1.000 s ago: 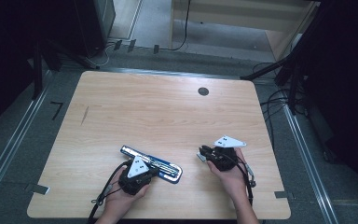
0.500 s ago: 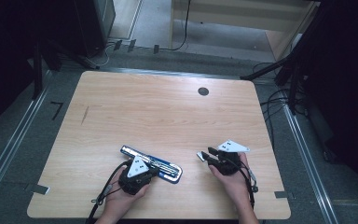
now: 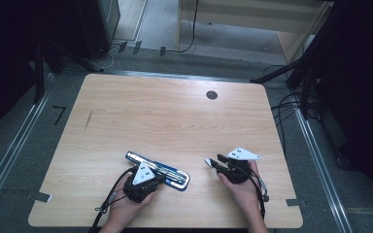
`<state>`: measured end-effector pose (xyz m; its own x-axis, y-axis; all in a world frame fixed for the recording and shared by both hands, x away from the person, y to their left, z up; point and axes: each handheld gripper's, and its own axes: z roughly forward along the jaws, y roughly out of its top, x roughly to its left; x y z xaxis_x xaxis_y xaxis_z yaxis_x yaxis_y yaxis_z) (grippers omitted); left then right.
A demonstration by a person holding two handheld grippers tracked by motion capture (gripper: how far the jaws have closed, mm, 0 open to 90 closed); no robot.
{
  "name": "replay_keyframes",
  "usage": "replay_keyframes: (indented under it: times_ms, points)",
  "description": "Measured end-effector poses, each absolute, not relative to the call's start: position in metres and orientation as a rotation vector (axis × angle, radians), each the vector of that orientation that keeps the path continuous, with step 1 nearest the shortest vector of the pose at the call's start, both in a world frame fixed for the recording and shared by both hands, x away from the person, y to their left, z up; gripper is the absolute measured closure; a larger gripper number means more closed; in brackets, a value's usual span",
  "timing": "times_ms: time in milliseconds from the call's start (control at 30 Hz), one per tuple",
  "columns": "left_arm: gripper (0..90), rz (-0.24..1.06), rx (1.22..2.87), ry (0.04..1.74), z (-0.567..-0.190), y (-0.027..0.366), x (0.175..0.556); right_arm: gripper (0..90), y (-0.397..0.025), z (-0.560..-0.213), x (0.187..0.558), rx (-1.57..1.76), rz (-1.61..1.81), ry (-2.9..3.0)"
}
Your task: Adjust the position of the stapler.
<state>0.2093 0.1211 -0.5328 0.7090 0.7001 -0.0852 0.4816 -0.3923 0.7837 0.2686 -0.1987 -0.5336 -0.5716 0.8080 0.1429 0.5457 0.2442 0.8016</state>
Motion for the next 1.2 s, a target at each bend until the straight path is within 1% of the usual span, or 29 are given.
replay_keyframes:
  times_ms: [567,1200]
  points:
    - [90.0,0.323,2.07,0.894,-0.533,0.121,0.21,59.7,-0.208,-0.539,0.263,1.297,1.272,2.197]
    - [90.0,0.329,2.073,0.89,-0.533,0.121,0.21,58.2,-0.197,-0.544,0.269,1.28,1.225,2.244]
